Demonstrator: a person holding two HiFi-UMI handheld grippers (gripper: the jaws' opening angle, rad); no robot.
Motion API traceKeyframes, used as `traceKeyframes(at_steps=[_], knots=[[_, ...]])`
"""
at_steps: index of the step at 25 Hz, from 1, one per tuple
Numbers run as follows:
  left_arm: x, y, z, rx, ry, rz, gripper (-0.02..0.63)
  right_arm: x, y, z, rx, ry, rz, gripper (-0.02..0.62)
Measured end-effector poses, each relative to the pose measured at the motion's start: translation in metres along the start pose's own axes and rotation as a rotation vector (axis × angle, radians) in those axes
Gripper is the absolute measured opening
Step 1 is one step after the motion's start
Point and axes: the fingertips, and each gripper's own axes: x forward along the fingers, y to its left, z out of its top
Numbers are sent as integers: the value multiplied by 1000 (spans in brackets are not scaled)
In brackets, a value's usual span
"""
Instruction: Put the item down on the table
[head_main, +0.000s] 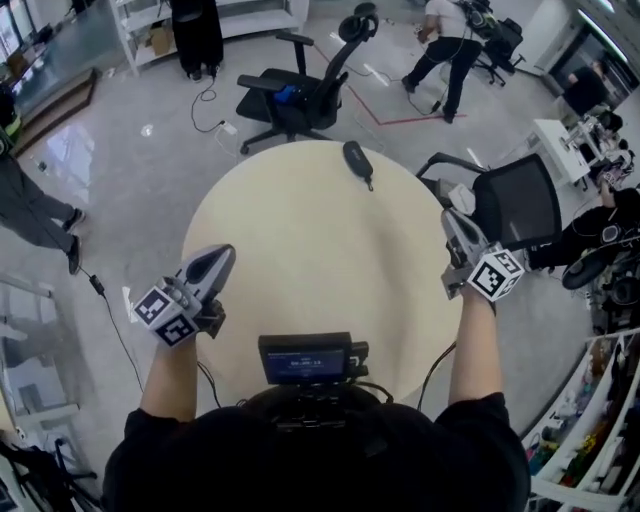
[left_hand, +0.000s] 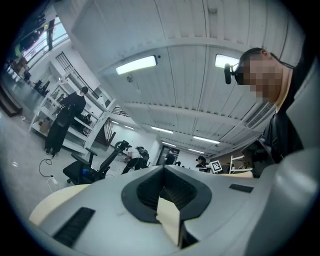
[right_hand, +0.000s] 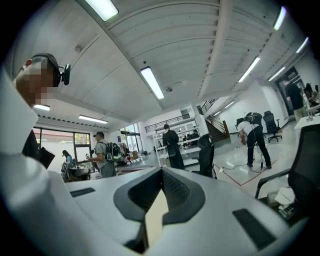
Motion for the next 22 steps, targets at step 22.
traceKeyframes(at_steps=[22], knots=[[-78, -202, -24, 44, -3, 37, 1, -202, 139, -38, -53, 51, 195, 5]])
